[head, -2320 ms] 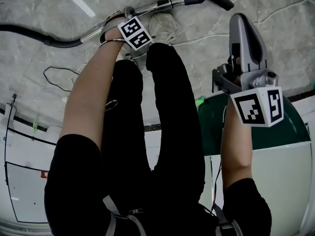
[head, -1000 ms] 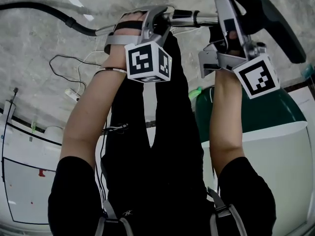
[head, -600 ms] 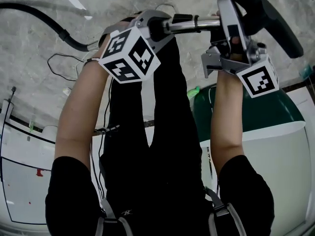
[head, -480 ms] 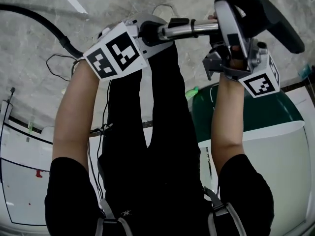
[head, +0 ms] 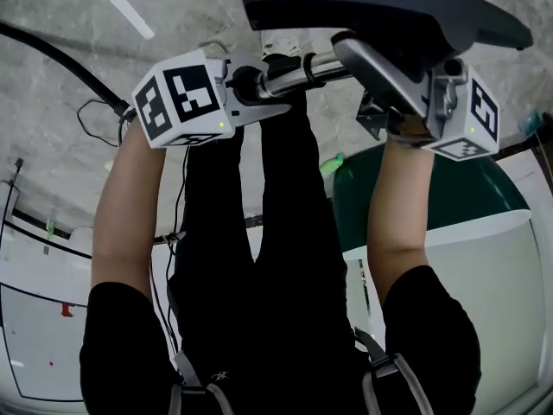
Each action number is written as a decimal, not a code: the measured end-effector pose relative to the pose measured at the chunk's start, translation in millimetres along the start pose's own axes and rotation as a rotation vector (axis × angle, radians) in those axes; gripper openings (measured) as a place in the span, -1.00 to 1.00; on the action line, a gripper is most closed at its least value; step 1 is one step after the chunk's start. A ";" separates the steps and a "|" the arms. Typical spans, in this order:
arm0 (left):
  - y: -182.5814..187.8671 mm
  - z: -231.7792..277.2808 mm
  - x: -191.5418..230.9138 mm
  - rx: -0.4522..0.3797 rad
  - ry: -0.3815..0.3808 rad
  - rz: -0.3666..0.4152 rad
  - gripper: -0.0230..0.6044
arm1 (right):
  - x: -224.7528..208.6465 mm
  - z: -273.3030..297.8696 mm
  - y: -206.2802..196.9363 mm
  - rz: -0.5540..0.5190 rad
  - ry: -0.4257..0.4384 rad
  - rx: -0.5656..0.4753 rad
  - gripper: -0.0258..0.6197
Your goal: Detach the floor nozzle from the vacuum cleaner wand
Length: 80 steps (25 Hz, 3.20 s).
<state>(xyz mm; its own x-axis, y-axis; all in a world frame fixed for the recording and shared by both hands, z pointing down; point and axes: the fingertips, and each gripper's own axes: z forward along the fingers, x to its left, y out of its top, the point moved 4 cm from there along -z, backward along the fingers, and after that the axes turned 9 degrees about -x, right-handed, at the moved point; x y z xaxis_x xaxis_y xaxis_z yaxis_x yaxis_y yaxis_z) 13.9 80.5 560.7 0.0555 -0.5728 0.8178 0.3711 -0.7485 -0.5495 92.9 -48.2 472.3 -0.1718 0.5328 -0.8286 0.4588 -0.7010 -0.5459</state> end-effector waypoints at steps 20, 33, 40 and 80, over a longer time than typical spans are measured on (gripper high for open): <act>-100.7 -29.8 100.1 0.337 0.411 0.214 -0.75 | -75.6 -68.5 68.9 -0.162 -0.419 -0.234 -0.56; -163.4 22.4 313.1 0.378 0.899 0.253 -0.75 | -156.0 -101.3 -8.5 -0.131 -0.520 -0.080 -0.55; -206.8 19.6 363.9 0.482 0.967 0.286 -0.74 | -191.8 -117.2 -30.1 -0.163 -0.558 -0.076 -0.55; 398.0 -276.2 -430.2 -0.700 1.181 0.630 -0.90 | 453.6 29.5 263.8 -0.674 -0.800 -0.503 -0.55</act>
<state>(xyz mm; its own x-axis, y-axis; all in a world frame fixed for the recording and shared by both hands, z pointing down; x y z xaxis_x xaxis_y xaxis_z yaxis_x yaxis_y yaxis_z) -118.3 -63.2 -57.0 -0.8493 -0.5279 0.0079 0.0489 -0.0934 -0.9944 110.3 -5.4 -51.2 -0.9329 0.1484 -0.3283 0.3281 -0.0263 -0.9443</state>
